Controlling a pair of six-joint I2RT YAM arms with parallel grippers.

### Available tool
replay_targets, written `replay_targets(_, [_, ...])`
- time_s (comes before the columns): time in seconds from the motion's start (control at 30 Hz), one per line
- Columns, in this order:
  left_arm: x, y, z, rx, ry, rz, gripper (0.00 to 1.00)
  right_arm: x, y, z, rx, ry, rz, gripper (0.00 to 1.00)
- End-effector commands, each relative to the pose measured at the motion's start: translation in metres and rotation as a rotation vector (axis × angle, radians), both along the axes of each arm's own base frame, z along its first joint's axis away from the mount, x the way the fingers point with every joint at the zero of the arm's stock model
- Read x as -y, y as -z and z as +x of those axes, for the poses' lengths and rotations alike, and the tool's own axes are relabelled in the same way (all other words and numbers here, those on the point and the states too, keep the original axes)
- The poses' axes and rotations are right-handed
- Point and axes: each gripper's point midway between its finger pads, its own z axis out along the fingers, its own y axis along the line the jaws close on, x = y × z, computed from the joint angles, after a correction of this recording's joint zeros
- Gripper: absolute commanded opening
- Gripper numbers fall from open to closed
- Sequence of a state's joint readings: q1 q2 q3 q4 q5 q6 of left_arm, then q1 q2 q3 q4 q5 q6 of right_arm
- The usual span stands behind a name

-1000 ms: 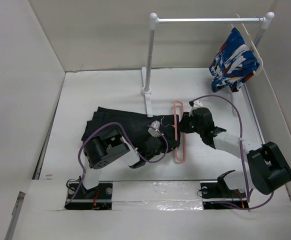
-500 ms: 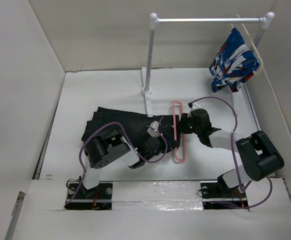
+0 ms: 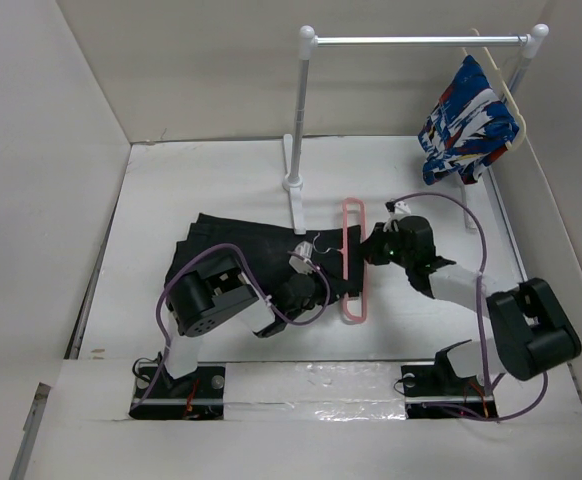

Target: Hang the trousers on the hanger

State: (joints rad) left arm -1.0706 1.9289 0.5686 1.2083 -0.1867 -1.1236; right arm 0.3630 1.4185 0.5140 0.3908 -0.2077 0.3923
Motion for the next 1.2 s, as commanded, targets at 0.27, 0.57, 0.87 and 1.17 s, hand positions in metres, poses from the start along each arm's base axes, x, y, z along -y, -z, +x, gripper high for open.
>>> replay_targets(0.27, [-0.045, 0.007, 0.019, 0.044, -0.106, 0.130, 0.00, 0.066, -0.100, 0.004, 0.210, 0.059, -0.015, 0.00])
replay_targets(0.57, [-0.058, 0.027, 0.022, 0.016, -0.131, 0.236, 0.00, 0.099, -0.119, 0.016, 0.208, 0.037, 0.056, 0.00])
replay_targets(0.87, [-0.111, 0.016, 0.028, 0.031, -0.258, 0.297, 0.00, 0.155, -0.110, 0.007, 0.230, 0.222, 0.063, 0.00])
replay_targets(1.17, [-0.120, 0.016, 0.029, 0.026, -0.276, 0.319, 0.00, 0.175, -0.119, 0.001, 0.227, 0.259, 0.076, 0.00])
